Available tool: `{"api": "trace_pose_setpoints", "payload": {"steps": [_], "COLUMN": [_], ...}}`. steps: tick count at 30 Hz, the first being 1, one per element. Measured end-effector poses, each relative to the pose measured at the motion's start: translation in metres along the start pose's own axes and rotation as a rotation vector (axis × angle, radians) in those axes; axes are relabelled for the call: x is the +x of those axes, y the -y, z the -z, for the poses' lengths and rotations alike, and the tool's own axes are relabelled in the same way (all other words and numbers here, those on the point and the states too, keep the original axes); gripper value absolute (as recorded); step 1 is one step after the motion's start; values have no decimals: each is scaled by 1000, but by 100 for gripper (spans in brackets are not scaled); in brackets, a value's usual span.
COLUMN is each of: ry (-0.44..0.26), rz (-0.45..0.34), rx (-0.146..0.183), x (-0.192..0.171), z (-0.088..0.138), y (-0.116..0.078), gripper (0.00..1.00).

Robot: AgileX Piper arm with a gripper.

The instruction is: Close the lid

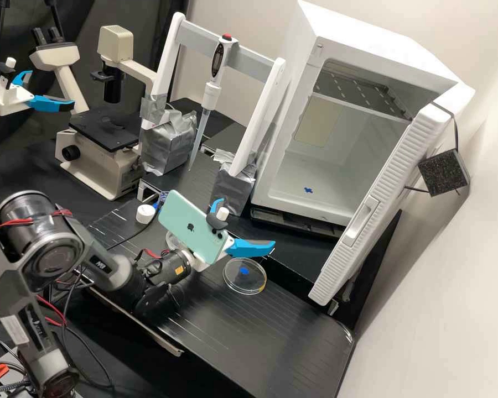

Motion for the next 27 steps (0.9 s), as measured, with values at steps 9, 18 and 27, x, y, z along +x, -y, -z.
{"api": "trace_pose_setpoints", "payload": {"steps": [9,18,27], "ry": [68,125,150], "rz": [-18,13,55], "rx": [-32,-38,-44], "x": [-31,-50,-49], "z": [-26,-37,-42], "y": [-13,-9,-1], "gripper": [100,100,100]}}
